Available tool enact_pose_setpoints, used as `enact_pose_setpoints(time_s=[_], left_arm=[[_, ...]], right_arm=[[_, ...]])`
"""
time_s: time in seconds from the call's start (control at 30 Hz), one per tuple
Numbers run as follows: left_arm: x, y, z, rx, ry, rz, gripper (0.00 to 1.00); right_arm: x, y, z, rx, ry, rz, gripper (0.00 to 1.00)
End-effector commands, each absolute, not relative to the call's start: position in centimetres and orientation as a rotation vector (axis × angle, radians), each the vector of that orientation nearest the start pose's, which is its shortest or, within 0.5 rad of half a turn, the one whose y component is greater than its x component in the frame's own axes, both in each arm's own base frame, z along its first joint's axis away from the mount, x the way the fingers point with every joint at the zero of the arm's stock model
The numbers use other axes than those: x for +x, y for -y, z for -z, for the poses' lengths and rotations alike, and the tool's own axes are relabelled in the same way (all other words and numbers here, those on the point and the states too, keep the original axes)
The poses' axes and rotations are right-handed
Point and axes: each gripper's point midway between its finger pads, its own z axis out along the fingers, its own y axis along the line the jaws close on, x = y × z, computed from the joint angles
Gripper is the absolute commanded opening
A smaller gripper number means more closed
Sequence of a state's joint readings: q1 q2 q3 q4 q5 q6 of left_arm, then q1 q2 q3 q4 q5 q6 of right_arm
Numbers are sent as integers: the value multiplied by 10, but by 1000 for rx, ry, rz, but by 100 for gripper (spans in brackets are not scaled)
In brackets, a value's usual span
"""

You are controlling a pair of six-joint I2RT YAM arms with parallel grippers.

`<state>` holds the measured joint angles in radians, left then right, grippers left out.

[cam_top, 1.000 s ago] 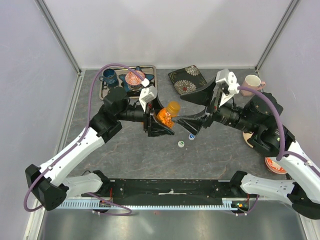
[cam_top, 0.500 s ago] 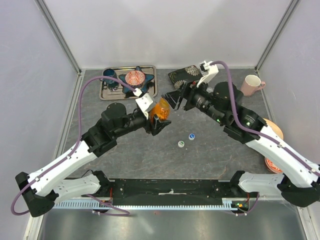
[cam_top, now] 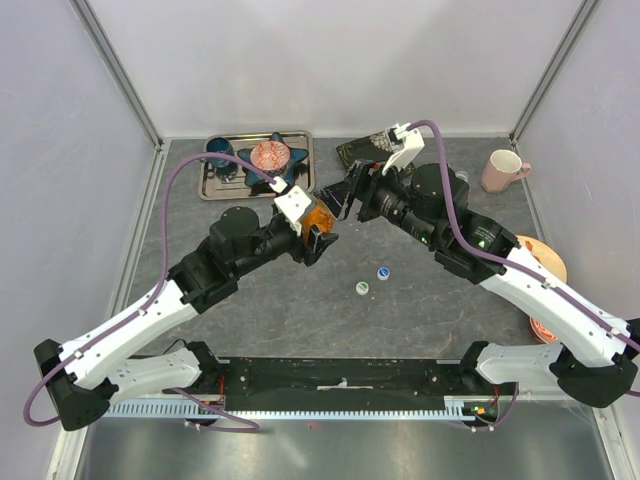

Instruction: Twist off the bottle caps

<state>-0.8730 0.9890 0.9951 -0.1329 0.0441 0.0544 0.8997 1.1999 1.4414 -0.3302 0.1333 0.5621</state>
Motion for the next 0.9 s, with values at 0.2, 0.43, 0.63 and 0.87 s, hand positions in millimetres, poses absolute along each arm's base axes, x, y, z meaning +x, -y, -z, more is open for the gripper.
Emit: enact_pose_setpoints(time_s=[0.2, 0.43, 0.63, 0.87], left_arm=[[232, 281, -336, 808, -1484, 608, 47], [231, 281, -337, 809, -1482, 610, 47], [230, 281, -338, 811, -1477, 612, 47], [219, 283, -347, 832, -1436, 665, 47]], right_arm=[[250, -318, -420, -176, -1734, -1009, 75], [251, -320, -414, -180, -1747, -1003, 63], [249, -321, -411, -193, -1750, -1005, 42], [234, -328, -411, -325, -1738, -1045, 0]])
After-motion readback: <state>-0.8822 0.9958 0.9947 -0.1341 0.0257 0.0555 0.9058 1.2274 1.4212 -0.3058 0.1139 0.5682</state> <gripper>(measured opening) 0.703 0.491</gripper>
